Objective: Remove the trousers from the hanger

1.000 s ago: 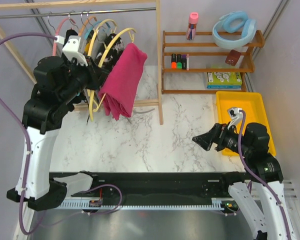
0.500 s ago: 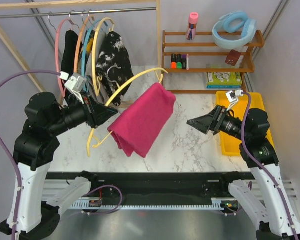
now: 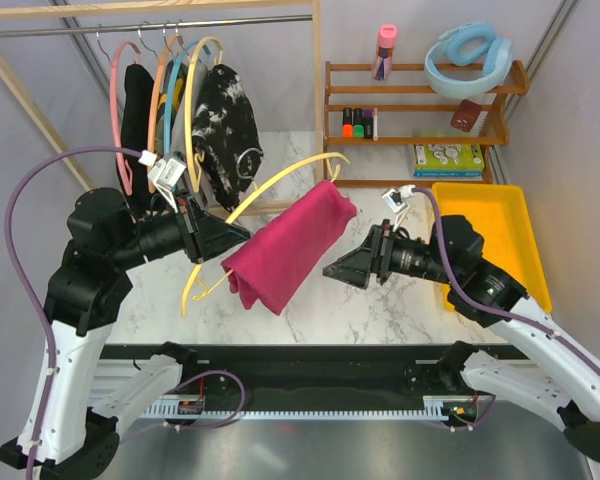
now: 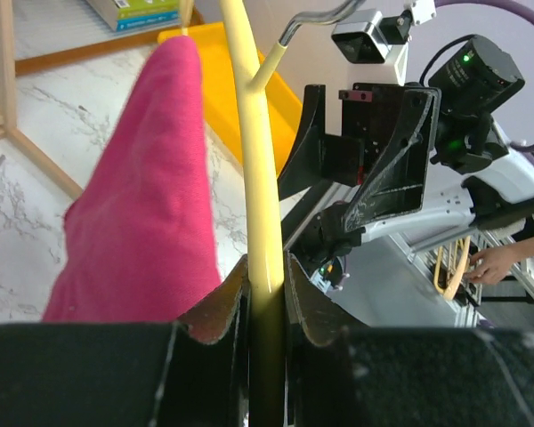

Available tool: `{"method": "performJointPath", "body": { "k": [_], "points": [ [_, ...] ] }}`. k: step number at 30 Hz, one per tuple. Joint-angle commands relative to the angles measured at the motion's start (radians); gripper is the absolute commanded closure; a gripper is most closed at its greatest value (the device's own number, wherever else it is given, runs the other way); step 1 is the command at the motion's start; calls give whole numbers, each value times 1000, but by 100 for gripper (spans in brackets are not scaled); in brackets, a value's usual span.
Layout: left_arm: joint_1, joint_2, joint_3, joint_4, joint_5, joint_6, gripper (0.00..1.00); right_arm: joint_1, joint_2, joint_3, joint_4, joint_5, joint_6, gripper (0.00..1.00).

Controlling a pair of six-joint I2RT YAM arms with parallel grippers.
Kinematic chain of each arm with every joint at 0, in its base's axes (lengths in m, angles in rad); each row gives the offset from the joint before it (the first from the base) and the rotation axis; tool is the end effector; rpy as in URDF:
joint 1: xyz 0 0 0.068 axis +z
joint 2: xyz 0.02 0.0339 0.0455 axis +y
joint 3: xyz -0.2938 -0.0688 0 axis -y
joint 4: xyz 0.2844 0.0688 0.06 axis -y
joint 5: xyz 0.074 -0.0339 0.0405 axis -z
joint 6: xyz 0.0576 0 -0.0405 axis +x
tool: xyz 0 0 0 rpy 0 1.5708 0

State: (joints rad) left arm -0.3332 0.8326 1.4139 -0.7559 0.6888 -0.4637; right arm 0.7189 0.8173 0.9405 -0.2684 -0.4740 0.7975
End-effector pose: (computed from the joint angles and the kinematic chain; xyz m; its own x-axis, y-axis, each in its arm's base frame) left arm 0.1238 -0.0816 0.5166 -0.5243 -0.1839 -0.8314 0.6815 0.4948 -0.5392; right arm 0.1466 0.1632 0.4041 -0.7386 0.1997 -0.6439 -0.5688 0.3281 0.7542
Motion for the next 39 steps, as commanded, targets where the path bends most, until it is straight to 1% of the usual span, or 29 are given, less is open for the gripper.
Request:
{"method": "performJointPath", "body": {
  "k": [1, 4, 6, 7, 8, 9, 11, 13, 14, 15, 16, 17, 19, 22, 23, 24, 25, 26, 27, 29, 30, 33, 37, 39],
  "points": [
    [2, -46, -1, 225, 75, -43, 98, 122, 54, 104, 61, 198, -37, 5],
    [0, -52, -4, 228, 71, -59, 98, 171, 94, 139, 60, 225, -70, 6],
    [0, -50, -4, 240, 86, -75, 98, 220, 129, 152, 31, 253, -133, 9],
    [0, -52, 0, 239, 86, -78, 98, 240, 138, 173, 6, 279, -155, 9],
    [2, -53, 2, 240, 80, -81, 98, 261, 157, 181, -44, 354, -174, 9],
    [0, -52, 3, 239, 81, -85, 98, 295, 163, 190, -63, 386, -204, 9],
    [0, -52, 5, 239, 93, -90, 98, 310, 172, 181, -72, 417, -218, 9],
    [2, -53, -6, 239, 91, -101, 98, 318, 169, 159, -42, 405, -205, 8],
    [0, -53, -9, 240, 103, -101, 98, 318, 168, 153, 10, 403, -189, 7],
    [0, -53, -13, 242, 109, -95, 98, 320, 164, 155, 33, 431, -167, 7],
    [2, -61, -26, 244, 107, -90, 98, 320, 163, 159, 53, 457, -102, 7],
    [0, -64, -30, 247, 98, -87, 98, 320, 157, 165, 105, 468, -80, 7],
    [0, -72, -39, 251, 100, -85, 98, 320, 163, 207, 149, 502, -55, 7],
    [0, -69, -38, 260, 121, -82, 98, 317, 193, 311, 132, 543, -76, 7],
    [2, -72, -36, 260, 130, -82, 98, 317, 221, 354, 56, 551, -155, 7],
    [0, -70, -33, 260, 141, -79, 98, 317, 236, 448, 7, 551, -196, 7],
    [2, -70, -29, 260, 155, -79, 98, 317, 252, 496, -44, 528, -243, 7],
    [2, -72, -27, 260, 179, -79, 98, 315, 278, 542, -151, 525, -320, 7],
    [0, -72, -26, 260, 193, -78, 98, 317, 286, 611, -196, 522, -357, 7],
    [2, -76, -26, 262, 222, -76, 98, 315, 276, 650, -288, 520, -426, 7],
    [0, -76, -27, 260, 230, -78, 98, 313, 273, 687, -320, 528, -505, 7],
    [2, -76, -35, 262, 270, -82, 98, 312, 253, 736, -403, 522, -654, 7],
    [0, -84, -49, 270, 307, -85, 98, 313, 273, 813, -489, 477, -748, 9],
    [0, -87, -52, 270, 328, -89, 98, 312, 286, 834, -512, 476, -768, 11]
  ]
}}
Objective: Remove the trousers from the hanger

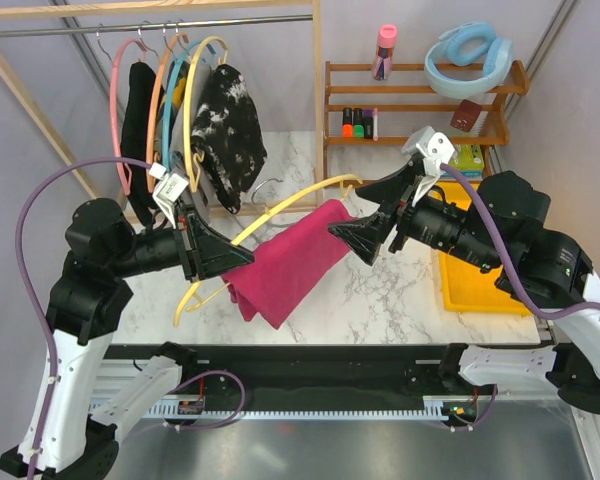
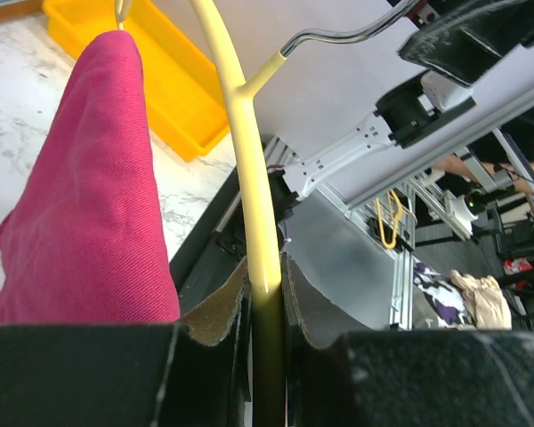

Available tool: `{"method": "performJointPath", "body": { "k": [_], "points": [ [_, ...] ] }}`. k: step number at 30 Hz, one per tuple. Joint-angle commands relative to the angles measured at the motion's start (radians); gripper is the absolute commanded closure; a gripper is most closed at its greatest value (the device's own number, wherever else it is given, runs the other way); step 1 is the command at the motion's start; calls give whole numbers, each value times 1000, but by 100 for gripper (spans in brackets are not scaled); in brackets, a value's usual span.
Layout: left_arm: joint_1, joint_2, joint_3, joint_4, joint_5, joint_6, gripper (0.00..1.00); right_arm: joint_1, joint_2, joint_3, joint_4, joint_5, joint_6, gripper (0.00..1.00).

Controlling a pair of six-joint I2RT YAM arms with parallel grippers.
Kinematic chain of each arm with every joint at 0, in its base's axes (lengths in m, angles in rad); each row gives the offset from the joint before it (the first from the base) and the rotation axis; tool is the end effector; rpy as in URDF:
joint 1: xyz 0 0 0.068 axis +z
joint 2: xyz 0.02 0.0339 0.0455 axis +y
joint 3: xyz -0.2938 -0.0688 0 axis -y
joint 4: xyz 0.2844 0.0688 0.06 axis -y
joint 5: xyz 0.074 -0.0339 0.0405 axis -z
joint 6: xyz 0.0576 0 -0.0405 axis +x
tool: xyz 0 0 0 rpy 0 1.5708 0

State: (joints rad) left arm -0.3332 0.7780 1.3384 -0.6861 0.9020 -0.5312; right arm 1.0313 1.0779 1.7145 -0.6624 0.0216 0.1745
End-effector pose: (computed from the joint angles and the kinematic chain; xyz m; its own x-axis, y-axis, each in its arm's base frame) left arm 0.1067 -0.0848 0.5079 -0.5775 -0.1325 -0.8056 0.7490 0.3065 -0.5874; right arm 0.1067 0.1757 0.5862 -0.1600 0.0706 -0.9846 -0.8315 0.5279 0.1730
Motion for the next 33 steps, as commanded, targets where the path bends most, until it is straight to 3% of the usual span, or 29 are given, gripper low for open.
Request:
{"method": "performJointPath", "body": {
  "k": [1, 6, 10, 13, 18, 27, 30, 33],
  "points": [
    [0, -40, 19, 201, 118, -24, 98, -4, 31, 71, -131, -14, -164, 11],
    [2, -54, 4, 207, 141, -32, 98, -98, 102, 155, -213, -83, -248, 13],
    [0, -52, -5, 212, 161, -32, 98, -247, 149, 206, -226, -248, -302, 14],
    [0, -51, -11, 223, 181, -32, 98, -358, 223, 243, -249, -458, -365, 16],
    [0, -45, -10, 227, 195, -35, 98, -358, 309, 281, -301, -820, -435, 20],
    [0, -26, -7, 235, 232, -29, 98, -358, 297, 237, -298, -914, -438, 17],
    [0, -33, -7, 237, 238, -24, 98, -356, 330, 217, -286, -989, -437, 20],
    [2, -37, -8, 241, 244, -24, 98, -341, 355, 212, -247, -1022, -415, 29]
  ]
}}
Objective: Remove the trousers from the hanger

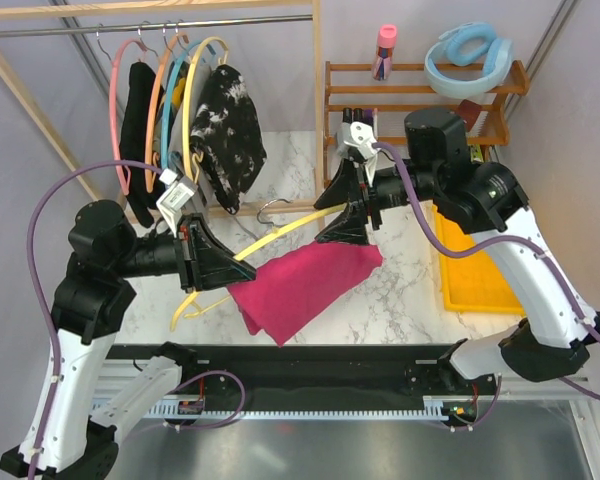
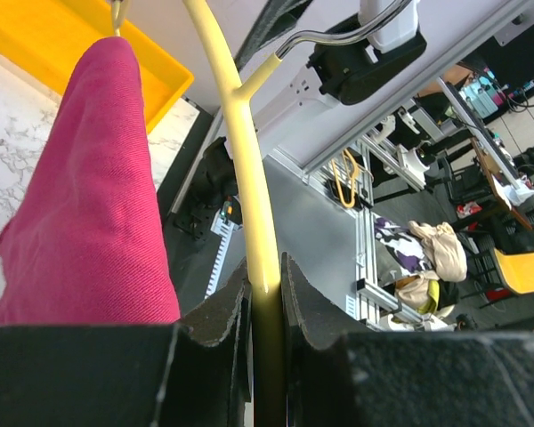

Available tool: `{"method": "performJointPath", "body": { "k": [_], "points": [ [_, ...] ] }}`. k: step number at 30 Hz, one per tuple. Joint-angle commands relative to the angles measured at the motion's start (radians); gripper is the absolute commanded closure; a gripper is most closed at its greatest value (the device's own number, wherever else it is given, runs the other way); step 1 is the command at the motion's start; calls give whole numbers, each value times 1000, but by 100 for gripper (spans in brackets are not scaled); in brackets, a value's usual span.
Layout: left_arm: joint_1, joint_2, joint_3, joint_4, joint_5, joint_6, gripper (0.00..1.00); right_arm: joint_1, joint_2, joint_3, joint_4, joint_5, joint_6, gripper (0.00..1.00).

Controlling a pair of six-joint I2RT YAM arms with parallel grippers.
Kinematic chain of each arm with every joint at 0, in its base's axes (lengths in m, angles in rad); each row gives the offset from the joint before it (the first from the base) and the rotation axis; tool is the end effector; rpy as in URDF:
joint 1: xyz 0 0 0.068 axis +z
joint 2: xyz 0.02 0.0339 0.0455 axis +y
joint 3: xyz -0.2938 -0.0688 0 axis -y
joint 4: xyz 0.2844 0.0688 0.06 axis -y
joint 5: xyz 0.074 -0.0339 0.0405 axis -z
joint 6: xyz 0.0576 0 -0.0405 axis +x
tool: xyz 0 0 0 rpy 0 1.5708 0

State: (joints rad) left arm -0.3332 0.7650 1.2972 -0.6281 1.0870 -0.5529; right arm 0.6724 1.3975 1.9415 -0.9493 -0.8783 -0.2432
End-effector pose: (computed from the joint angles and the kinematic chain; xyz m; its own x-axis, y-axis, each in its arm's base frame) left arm 0.0996 -0.0884 0.5033 -0.5942 -0.0528 -0.8026 0.7906 0.1453 -0.5949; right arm 0.1941 0.2112 0.5578 -0.0704 -0.2526 -0.9650 -0.9973 -0.0019 0.0732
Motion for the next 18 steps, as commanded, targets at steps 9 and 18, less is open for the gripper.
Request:
{"method": "performJointPath", "body": {
  "k": [9, 18],
  "points": [
    [0, -7, 30, 185, 59, 11, 98, 157, 77, 1, 60, -47, 44, 66],
    [0, 39, -1, 173, -159, -15, 60, 193, -179, -366, 441, 343, 313, 100]
  ]
}}
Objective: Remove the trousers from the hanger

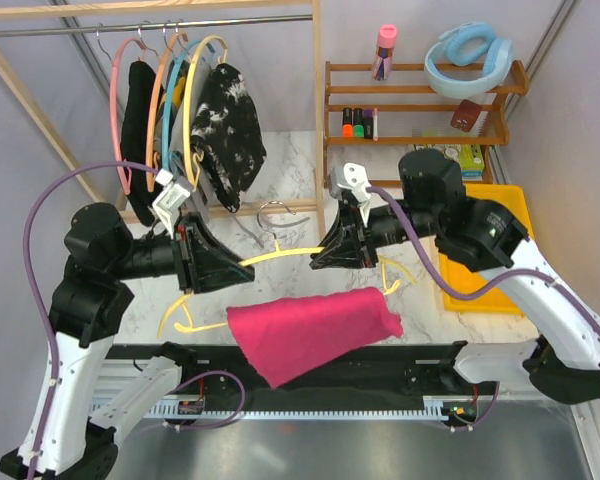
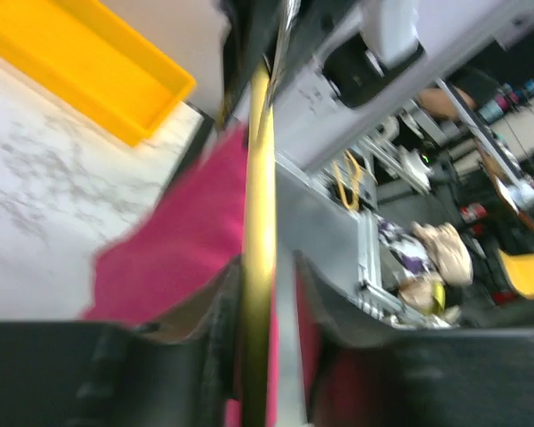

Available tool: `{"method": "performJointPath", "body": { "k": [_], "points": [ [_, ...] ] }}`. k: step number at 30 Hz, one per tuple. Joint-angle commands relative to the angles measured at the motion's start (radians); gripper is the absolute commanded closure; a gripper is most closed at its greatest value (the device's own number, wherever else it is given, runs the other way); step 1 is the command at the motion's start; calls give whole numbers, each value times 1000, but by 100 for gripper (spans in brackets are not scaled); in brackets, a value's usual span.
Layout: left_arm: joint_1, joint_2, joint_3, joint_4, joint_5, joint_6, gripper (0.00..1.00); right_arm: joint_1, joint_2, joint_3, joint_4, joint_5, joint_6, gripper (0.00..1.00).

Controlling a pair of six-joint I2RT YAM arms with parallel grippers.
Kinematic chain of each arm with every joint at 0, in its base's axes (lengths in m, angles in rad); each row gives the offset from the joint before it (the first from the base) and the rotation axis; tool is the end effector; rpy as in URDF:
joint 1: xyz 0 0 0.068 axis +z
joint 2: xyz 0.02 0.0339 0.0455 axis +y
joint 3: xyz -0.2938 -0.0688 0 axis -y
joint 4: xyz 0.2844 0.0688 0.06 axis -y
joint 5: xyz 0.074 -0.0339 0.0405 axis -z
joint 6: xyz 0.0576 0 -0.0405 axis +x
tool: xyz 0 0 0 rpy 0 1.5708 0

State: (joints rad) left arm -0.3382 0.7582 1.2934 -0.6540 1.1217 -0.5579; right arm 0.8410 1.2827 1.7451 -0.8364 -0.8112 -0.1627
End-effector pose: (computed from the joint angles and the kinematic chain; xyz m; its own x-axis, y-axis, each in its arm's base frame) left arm 0.0951 -0.0884 0.5004 -0.6178 -0.0263 -0.7859 0.7789 0.1165 -0.6163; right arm 0.1490 0.2292 0.5342 -0.0843 -0.2616 -0.9615 -0.9900 -0.0875 0.1106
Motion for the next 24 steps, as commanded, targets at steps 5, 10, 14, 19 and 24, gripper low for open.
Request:
{"method": "performJointPath", "body": {
  "k": [5, 10, 14, 19, 24],
  "points": [
    [7, 26, 4, 189, -298, -5, 20, 43, -157, -306, 404, 412, 292, 100],
    [5, -2, 50, 179, -497, -75, 22, 46, -226, -396, 465, 538, 282, 100],
    [5, 20, 45, 160, -497, -267, 28, 46, -278, -466, 553, 628, 267, 100],
    [5, -78, -169, 359, -542, -683, 31, 44, -321, -498, 649, 666, 250, 100],
    [5, -167, -258, 399, -753, -929, 25, 44, -358, -555, 795, 580, 256, 100]
  ]
}}
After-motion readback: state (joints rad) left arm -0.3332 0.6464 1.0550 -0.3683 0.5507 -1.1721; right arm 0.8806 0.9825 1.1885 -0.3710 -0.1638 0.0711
